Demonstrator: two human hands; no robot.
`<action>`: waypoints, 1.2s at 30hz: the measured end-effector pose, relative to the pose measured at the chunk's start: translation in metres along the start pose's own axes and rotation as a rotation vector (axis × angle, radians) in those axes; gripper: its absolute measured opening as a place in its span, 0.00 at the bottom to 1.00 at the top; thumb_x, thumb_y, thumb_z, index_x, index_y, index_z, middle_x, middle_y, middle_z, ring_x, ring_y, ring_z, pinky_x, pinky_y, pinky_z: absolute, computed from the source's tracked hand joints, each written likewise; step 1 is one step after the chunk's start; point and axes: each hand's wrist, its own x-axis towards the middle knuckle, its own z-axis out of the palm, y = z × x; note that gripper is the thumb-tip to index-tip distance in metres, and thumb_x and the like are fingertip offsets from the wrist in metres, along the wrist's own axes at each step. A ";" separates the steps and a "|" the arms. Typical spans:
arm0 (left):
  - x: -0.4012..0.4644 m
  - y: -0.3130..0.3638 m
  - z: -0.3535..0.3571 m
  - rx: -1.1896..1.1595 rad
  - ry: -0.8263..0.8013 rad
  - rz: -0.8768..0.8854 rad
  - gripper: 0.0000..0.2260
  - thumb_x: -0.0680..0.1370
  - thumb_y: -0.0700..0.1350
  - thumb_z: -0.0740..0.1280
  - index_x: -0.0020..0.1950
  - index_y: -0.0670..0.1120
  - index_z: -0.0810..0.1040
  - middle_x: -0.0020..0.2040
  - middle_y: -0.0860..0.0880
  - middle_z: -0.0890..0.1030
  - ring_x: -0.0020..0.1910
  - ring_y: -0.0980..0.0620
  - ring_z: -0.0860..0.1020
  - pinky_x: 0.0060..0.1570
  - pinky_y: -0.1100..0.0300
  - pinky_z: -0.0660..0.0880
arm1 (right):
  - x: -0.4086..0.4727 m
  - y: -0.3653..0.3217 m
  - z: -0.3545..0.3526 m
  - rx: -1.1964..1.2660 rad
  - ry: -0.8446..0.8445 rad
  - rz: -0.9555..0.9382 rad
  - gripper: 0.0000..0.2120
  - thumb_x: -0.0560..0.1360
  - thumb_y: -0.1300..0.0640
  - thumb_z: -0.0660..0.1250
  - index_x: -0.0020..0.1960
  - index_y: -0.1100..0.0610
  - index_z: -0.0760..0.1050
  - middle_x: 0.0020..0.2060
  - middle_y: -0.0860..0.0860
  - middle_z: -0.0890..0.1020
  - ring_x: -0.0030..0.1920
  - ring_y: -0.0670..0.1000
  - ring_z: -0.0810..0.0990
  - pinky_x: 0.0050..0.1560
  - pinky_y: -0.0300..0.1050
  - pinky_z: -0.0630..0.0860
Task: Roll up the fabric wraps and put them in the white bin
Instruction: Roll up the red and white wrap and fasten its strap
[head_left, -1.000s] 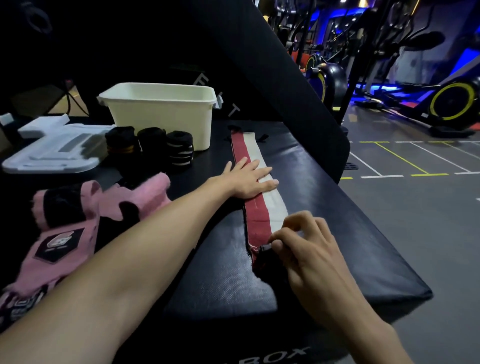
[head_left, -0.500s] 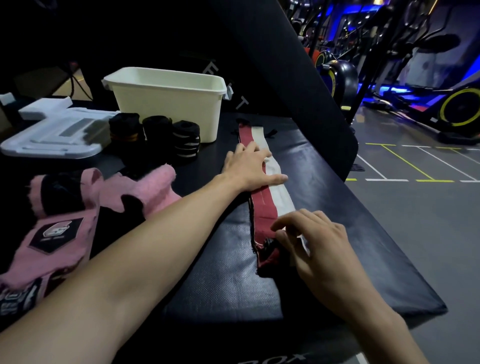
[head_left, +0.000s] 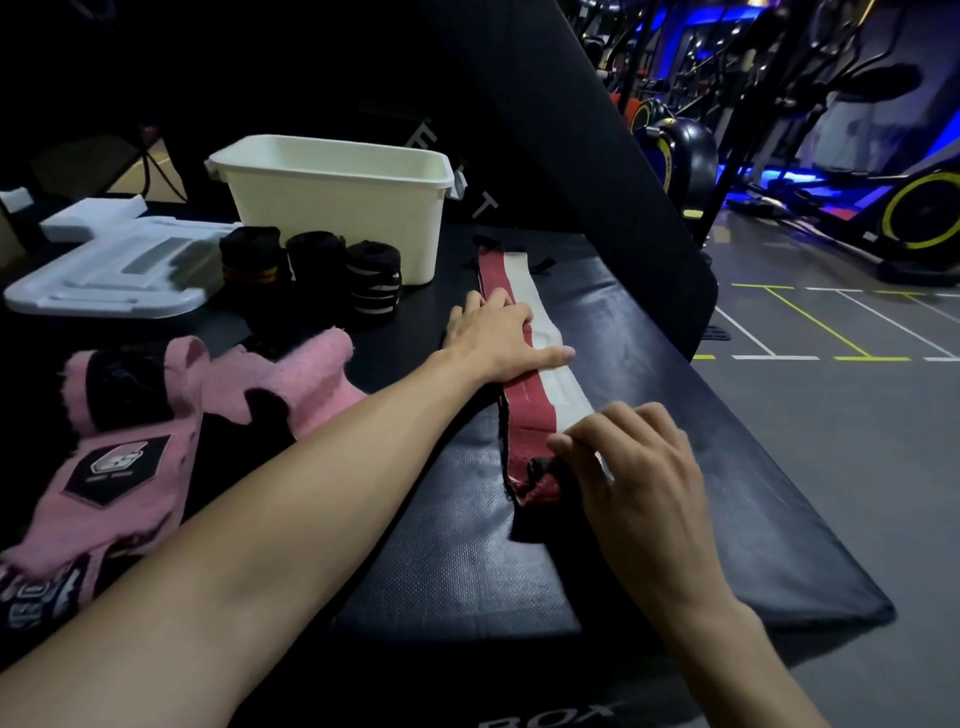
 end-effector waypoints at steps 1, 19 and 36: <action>0.000 0.000 -0.001 0.003 -0.003 0.000 0.40 0.69 0.80 0.61 0.70 0.53 0.76 0.70 0.47 0.72 0.69 0.40 0.67 0.68 0.43 0.64 | -0.002 0.001 0.001 0.040 0.017 -0.033 0.16 0.81 0.46 0.64 0.39 0.54 0.77 0.38 0.46 0.78 0.40 0.53 0.72 0.41 0.54 0.73; -0.001 -0.001 -0.004 -0.007 -0.023 0.003 0.36 0.73 0.76 0.60 0.71 0.53 0.76 0.71 0.47 0.71 0.70 0.40 0.66 0.70 0.42 0.63 | -0.003 0.019 -0.002 0.017 -0.304 -0.087 0.25 0.74 0.37 0.61 0.68 0.45 0.73 0.53 0.40 0.78 0.53 0.48 0.76 0.52 0.47 0.69; 0.008 -0.020 -0.016 -0.156 -0.018 -0.355 0.47 0.57 0.77 0.75 0.66 0.46 0.78 0.67 0.46 0.79 0.69 0.41 0.73 0.66 0.48 0.68 | -0.002 0.014 -0.021 0.195 -0.462 -0.129 0.17 0.78 0.34 0.60 0.62 0.41 0.71 0.50 0.36 0.76 0.50 0.41 0.73 0.54 0.44 0.71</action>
